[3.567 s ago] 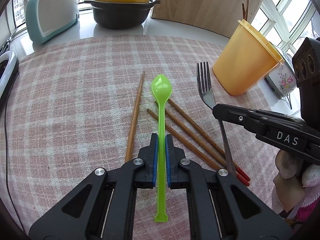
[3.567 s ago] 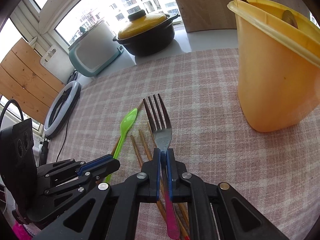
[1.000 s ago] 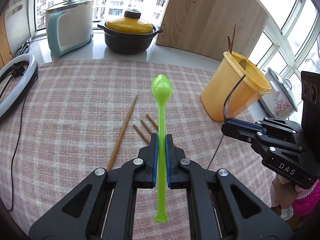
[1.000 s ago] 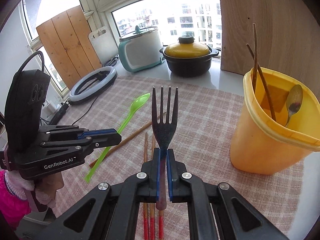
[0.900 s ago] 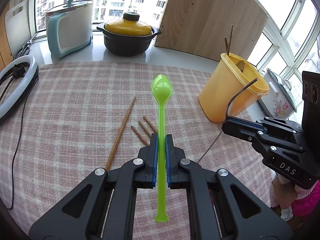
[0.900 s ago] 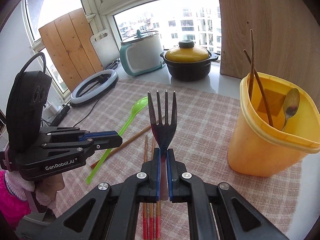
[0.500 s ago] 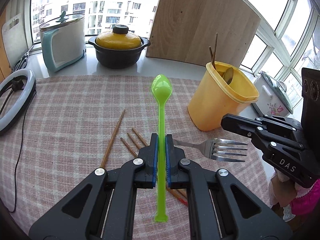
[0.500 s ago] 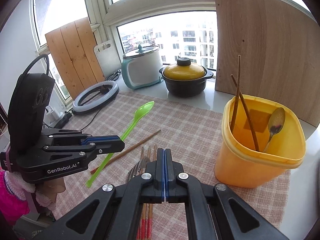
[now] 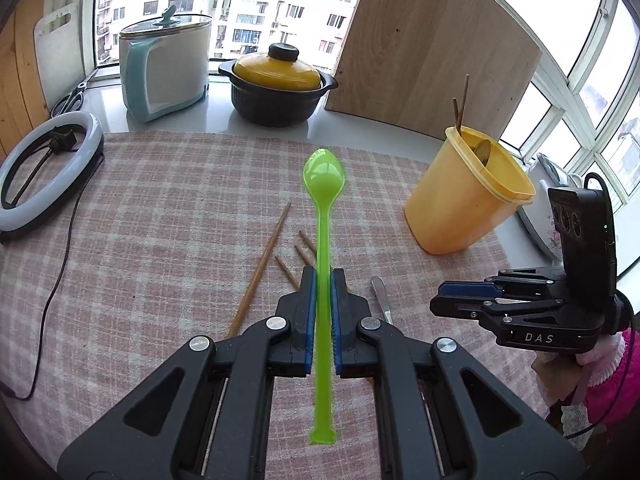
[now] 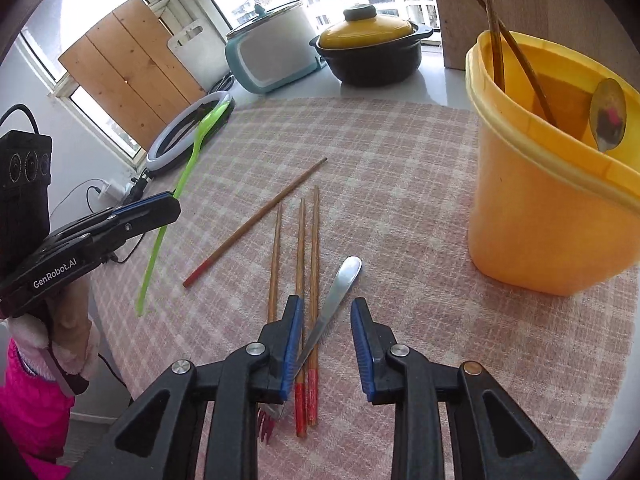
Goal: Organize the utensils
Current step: 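Open the right tool to release the fork onto the cloth while the left tool holds the green spoon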
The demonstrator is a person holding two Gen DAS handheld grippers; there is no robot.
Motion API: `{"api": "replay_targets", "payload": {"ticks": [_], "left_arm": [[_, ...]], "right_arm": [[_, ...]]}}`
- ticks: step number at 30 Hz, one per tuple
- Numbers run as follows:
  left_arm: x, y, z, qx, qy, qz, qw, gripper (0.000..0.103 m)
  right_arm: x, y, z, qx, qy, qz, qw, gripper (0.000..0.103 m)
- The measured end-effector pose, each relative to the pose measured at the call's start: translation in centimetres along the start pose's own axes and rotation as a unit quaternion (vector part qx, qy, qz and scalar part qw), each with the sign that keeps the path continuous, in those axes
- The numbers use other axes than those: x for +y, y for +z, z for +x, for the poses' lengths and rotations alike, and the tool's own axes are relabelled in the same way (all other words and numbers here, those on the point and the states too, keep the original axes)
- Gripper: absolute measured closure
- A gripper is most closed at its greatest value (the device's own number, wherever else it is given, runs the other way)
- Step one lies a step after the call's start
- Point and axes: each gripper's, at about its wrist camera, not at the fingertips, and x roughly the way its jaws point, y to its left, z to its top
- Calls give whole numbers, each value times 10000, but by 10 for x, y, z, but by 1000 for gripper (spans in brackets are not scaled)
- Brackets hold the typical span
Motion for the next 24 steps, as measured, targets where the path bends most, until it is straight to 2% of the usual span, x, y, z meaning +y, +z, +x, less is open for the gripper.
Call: {"api": "replay_targets", "payload": {"ticks": [2, 5, 9, 12, 15, 18, 24], "left_arm": [[3, -4, -2, 15, 8, -18, 10000, 98], [7, -12, -6, 50, 40, -39, 10000, 98], [11, -23, -11, 67, 41, -138, 9999, 98], [8, -31, -14, 55, 20, -191, 9998, 98], [1, -35, -17, 16, -59, -285, 9996, 98], [-11, -31, -21, -124, -177, -351, 9991, 98], [-52, 4, -21, -616, -636, -432, 9951, 98]], "right_arm": [[3, -4, 5, 126, 53, -88, 9999, 79], [15, -14, 7, 300, 18, -609, 9977, 79], [31, -31, 4, 609, -73, -1468, 9873, 79], [34, -40, 3, 819, -149, -1770, 9807, 79], [29, -44, -3, 812, -153, -1736, 9813, 79], [22, -45, -15, 624, -183, -1604, 9849, 79], [-3, -50, -51, 95, -236, -1139, 9932, 77]]}}
